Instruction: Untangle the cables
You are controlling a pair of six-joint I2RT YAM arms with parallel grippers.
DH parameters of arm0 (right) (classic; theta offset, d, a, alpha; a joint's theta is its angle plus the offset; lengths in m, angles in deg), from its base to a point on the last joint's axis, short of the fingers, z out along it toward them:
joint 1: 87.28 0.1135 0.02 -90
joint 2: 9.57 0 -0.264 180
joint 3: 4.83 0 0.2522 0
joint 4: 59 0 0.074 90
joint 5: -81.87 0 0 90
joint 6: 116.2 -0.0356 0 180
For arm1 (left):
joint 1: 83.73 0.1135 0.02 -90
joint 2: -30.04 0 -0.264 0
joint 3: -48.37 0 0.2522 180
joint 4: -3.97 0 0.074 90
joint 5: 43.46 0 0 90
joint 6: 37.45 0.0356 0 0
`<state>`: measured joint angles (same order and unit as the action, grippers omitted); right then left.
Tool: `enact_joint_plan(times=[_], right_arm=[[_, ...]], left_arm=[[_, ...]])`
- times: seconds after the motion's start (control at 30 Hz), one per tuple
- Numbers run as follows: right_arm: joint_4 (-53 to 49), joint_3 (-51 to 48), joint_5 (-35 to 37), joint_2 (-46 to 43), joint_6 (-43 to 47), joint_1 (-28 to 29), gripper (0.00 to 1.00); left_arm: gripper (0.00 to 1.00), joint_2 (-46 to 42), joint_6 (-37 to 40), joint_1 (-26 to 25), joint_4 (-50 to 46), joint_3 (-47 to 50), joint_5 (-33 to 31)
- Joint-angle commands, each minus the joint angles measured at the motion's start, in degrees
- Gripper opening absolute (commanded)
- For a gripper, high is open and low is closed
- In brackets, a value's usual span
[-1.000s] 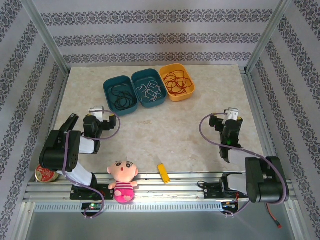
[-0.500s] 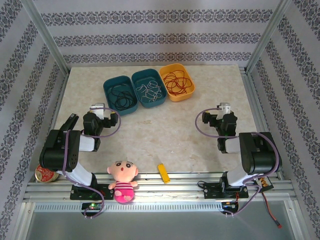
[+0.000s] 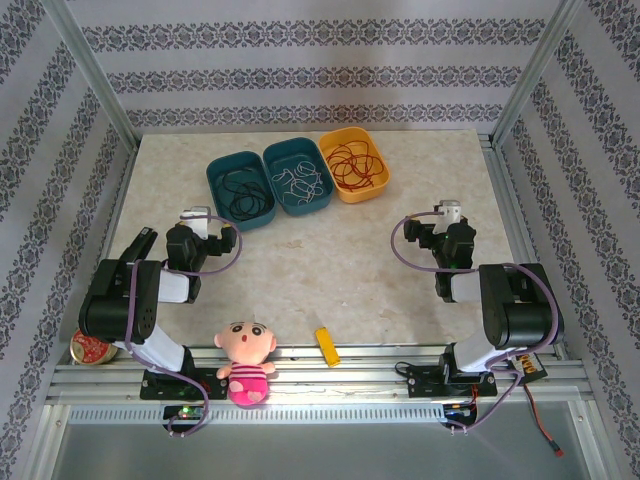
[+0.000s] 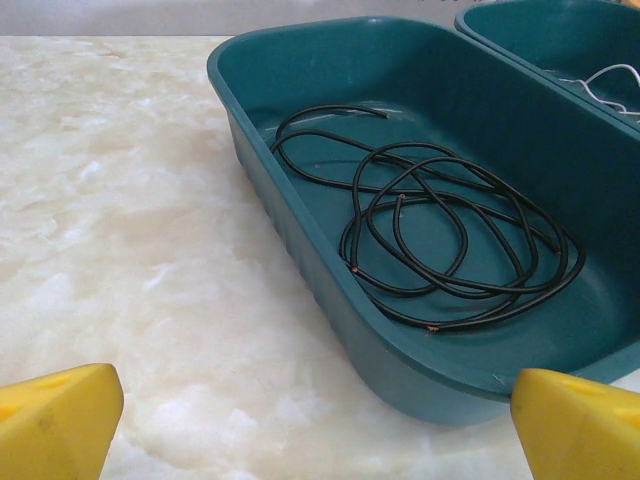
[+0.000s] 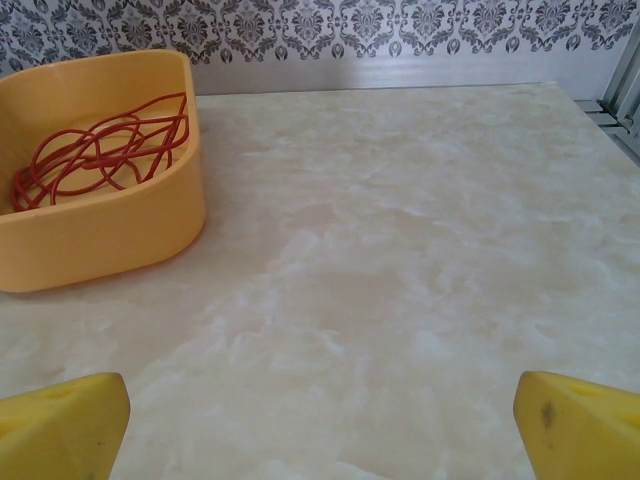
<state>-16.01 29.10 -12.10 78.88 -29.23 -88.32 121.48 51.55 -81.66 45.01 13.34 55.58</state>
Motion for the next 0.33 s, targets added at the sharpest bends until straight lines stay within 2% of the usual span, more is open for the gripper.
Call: enact_joint_plan(times=[0.0,0.3], right_arm=[[0.5,0.5,-0.8,-0.1,-0.2,-0.6,0.98],[0.6,0.5,-0.8,-0.2,-0.2,-0.6,0.98]], left_arm=[[0.99,-0.3,0.9,0.7,-0.1,-0.6,0.9],[0.99,-0.4,0.1,0.8,0.9,0.0,-0.9]])
